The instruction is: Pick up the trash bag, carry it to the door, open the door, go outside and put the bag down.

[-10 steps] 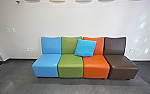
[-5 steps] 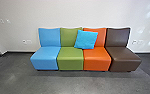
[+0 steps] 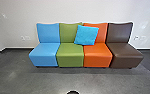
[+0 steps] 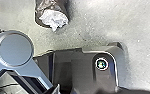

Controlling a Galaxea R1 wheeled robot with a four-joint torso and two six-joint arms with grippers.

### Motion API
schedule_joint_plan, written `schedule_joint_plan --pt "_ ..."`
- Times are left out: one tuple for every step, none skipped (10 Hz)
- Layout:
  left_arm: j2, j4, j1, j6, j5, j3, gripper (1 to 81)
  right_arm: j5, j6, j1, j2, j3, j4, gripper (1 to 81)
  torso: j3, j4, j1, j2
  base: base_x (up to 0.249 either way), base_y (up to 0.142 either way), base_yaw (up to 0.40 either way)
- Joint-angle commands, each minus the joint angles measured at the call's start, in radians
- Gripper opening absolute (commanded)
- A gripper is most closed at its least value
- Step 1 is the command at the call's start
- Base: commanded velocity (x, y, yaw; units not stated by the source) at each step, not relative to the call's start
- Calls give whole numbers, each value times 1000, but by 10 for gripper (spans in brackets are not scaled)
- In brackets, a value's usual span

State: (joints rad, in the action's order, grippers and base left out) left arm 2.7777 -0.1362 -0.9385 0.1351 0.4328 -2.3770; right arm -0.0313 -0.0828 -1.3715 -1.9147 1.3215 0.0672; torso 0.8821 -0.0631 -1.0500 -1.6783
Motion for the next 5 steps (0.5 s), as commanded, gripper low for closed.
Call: schedule_joint_plan --pt "5 -28 143 3 98 -37 811 60 -2 41 61 -29 16 811 0 0 -61 -95 0 0 0" --pt "19 -25 158 3 116 -48 811 60 -2 42 63 -29 16 811 0 0 -84 -132 0 0 0" --pt "44 -23 172 3 121 -65 811 60 -2 42 63 -27 16 811 1 0 -108 -170 0 0 0" --pt "79 -22 183 3 123 -99 811 59 -2 45 64 -27 17 811 1 0 -131 -207 0 0 0" --pt "105 -23 194 3 129 -123 811 60 -12 54 75 -33 20 811 1 0 -154 -243 0 0 0"
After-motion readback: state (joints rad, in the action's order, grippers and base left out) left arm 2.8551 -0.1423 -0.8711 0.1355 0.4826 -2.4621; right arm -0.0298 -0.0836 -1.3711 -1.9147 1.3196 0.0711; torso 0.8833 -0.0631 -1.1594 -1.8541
